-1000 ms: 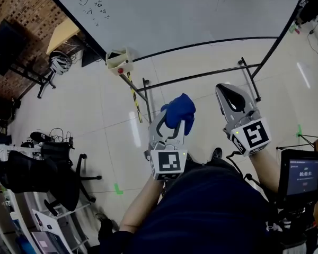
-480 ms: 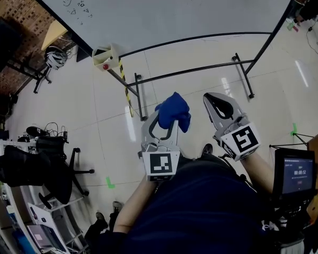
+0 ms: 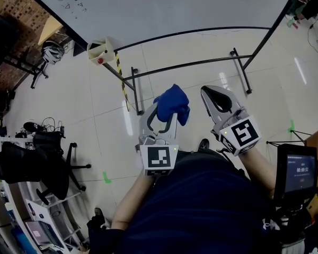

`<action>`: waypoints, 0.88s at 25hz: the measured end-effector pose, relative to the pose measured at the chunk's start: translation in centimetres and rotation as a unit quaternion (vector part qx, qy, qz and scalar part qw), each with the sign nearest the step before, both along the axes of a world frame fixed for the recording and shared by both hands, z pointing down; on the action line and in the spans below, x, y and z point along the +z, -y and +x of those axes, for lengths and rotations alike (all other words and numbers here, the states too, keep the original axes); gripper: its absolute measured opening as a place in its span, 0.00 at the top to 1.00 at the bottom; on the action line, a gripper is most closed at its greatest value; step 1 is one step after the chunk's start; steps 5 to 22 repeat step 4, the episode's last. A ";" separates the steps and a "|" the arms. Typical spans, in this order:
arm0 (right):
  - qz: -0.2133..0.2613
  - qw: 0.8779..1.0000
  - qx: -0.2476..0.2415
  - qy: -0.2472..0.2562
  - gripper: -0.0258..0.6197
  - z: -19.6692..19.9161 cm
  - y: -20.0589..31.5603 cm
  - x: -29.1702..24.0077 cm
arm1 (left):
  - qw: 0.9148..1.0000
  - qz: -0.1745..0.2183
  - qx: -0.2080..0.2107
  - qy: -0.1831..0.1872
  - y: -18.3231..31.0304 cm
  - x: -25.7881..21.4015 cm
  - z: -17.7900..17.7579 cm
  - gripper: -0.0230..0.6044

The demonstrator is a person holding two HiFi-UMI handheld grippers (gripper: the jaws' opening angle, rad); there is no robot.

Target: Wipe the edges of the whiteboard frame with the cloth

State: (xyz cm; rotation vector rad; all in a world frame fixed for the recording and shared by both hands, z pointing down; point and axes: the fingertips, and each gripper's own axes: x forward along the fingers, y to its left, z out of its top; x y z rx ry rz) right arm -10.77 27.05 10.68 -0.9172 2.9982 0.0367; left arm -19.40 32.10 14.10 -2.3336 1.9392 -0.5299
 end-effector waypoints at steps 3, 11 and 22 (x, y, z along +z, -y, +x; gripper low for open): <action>0.001 1.000 -0.001 0.000 0.94 -0.2 0.3 0.6 | 1.000 -0.004 0.002 -0.003 0.4 0.6 -0.1 0.71; 0.001 1.000 -0.001 0.000 0.94 -0.3 0.4 0.8 | 1.000 -0.006 0.003 -0.004 0.5 0.9 -0.1 0.71; 0.001 1.000 -0.001 0.000 0.94 -0.3 0.4 0.8 | 1.000 -0.006 0.003 -0.004 0.5 0.9 -0.1 0.71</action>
